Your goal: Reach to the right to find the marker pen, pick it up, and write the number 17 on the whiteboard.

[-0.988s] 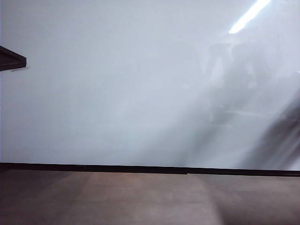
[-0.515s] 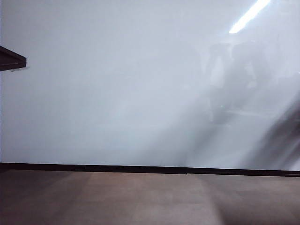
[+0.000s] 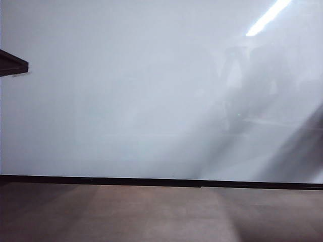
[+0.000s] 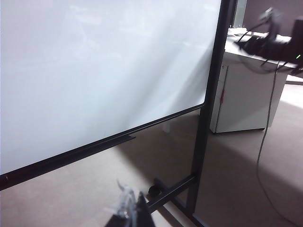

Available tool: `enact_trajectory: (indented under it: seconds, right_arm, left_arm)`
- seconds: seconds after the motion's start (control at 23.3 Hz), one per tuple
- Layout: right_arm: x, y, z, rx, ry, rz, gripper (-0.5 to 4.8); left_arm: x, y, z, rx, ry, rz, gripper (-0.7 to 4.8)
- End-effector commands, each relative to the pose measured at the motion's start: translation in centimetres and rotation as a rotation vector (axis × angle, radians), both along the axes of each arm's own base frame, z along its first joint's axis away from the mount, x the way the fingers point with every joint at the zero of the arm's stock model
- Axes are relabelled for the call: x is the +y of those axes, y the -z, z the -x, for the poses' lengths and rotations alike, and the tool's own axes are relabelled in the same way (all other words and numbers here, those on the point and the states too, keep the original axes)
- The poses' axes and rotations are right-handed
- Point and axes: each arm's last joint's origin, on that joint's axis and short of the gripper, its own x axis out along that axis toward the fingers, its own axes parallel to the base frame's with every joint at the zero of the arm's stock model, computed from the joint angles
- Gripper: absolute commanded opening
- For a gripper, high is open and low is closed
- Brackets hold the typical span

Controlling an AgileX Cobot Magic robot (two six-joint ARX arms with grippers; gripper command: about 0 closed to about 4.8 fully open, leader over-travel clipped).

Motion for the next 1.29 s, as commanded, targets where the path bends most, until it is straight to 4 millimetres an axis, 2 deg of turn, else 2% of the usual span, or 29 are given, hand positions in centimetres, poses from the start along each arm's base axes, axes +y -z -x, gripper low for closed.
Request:
enact_trajectory:
  seconds: [0.04,0.13,0.17,0.26,0.34,0.47,0.6,0.69,0.77,0.94,0.99,1.03,1.07,1.29]
  right_arm:
    - [-1.2,-6.4,2.2,-0.154,0.139,0.019,-0.06]
    - [-1.1,-11.5,4.6,-0.176,0.279,0.005,-0.06]
    - [-0.1,-14.8,6.4,-0.193,0.318,0.017,-0.06]
    - [1.6,-18.7,9.1,-0.250,0.335,0.057,-0.06]
    - [3.2,-21.5,11.6,-0.292,0.343,0.065,-0.06]
    - [5.8,-24.3,15.8,-0.292,0.345,0.059,-0.06]
    - [8.2,-25.7,19.4,-0.278,0.334,0.052,-0.06]
    - [9.9,-26.0,20.9,-0.262,0.289,0.030,-0.06]
    - [11.8,-26.2,21.8,-0.262,0.211,0.014,-0.06]
    - [15.5,-26.4,22.2,-0.281,0.069,-0.076,-0.06]
    - [16.9,-26.3,21.6,-0.270,0.022,-0.100,-0.06]
    - [17.8,-26.2,21.1,-0.262,0.000,-0.111,-0.06]
    - [19.5,-26.1,20.3,-0.250,-0.041,-0.107,-0.06]
    - [25.3,-26.1,17.7,-0.266,-0.121,-0.079,-0.06]
  left_arm:
    - [0.0,-0.1,0.0,-0.007,0.003,0.006,-0.05]
    - [0.0,-0.1,0.0,-0.007,0.002,0.005,-0.05]
    - [0.0,-0.1,0.0,-0.007,0.002,0.005,-0.05]
    - [0.0,-0.1,0.0,-0.007,0.003,0.005,-0.05]
    - [0.0,-0.1,0.0,-0.007,0.003,0.006,-0.05]
    - [0.0,0.3,0.0,0.028,0.003,-0.025,-0.05]
    - [0.0,0.5,0.0,0.040,0.002,-0.036,-0.05]
    - [0.1,-0.2,0.1,0.021,0.002,-0.019,-0.05]
    - [0.4,-2.3,0.4,-0.026,0.002,0.022,-0.05]
    - [1.9,-9.7,2.2,-0.160,-0.002,0.138,-0.05]
    - [2.3,-12.1,2.6,-0.190,-0.002,0.165,-0.05]
    - [2.4,-13.6,2.8,-0.208,-0.004,0.181,-0.05]
    - [2.6,-16.3,2.9,-0.229,-0.006,0.200,-0.05]
    - [2.5,-21.8,2.8,-0.301,-0.008,0.262,-0.05]
